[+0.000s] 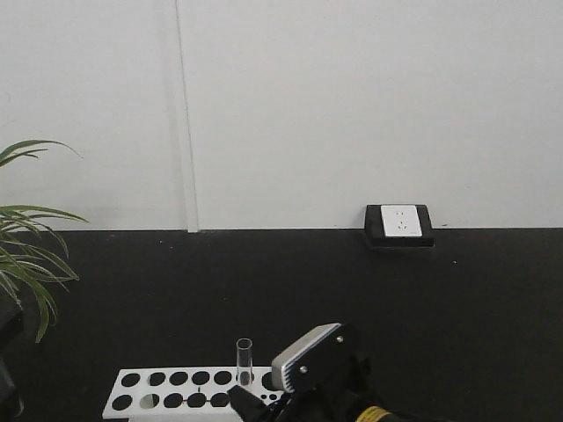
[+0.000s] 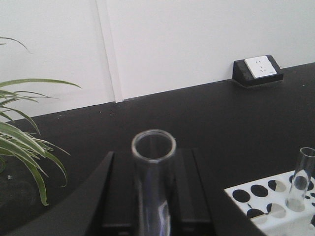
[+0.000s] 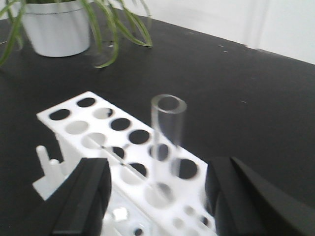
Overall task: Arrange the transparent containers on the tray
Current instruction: 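Grasp the other clear glass tube with the right gripper and lift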
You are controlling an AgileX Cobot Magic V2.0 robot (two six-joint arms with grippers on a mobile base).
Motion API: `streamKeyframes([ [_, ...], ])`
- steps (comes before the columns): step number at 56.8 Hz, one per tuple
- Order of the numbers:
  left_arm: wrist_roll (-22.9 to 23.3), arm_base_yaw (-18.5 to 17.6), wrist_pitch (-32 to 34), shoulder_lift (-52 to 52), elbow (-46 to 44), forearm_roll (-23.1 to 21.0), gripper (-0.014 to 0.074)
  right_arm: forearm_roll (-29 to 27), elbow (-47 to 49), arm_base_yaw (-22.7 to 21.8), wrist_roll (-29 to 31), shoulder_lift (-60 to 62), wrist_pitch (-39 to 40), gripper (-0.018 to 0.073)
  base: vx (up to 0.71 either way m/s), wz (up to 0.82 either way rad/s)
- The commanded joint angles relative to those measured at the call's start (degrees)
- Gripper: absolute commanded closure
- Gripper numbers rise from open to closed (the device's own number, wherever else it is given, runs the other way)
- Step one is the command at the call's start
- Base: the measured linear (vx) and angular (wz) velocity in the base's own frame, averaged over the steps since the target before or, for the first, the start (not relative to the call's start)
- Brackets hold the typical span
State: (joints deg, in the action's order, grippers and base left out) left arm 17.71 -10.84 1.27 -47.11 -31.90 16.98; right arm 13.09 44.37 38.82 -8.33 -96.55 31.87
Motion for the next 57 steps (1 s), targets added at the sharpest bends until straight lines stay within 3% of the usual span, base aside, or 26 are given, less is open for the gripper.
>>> streamKeyframes([
  [1,0.14,-0.35,4.22,0.57,-1.54,-0.56,0.0535,0.91,4.32,0.6,0.24,-0.71,4.6,0.0064,0.0,0.0],
  [35,0.14,-0.35,4.22,0.57,-1.54,-0.56,0.0535,-1.02,14.02,0.31,0.84,-8.87,2.29,0.0087,0.0,0.0],
  [46,0.14,-0.35,4.22,0.57,-1.54,-0.56,0.0535,-1.02,14.02,0.31,0.84,-8.87,-0.62,0.0162,0.0,0.0],
  [57,0.14,-0.35,4.22,0.57,-1.54,-0.56,0.0535,-1.02,14.02,0.31,0.84,-8.87,-0.62,0.0309,0.0,0.0],
])
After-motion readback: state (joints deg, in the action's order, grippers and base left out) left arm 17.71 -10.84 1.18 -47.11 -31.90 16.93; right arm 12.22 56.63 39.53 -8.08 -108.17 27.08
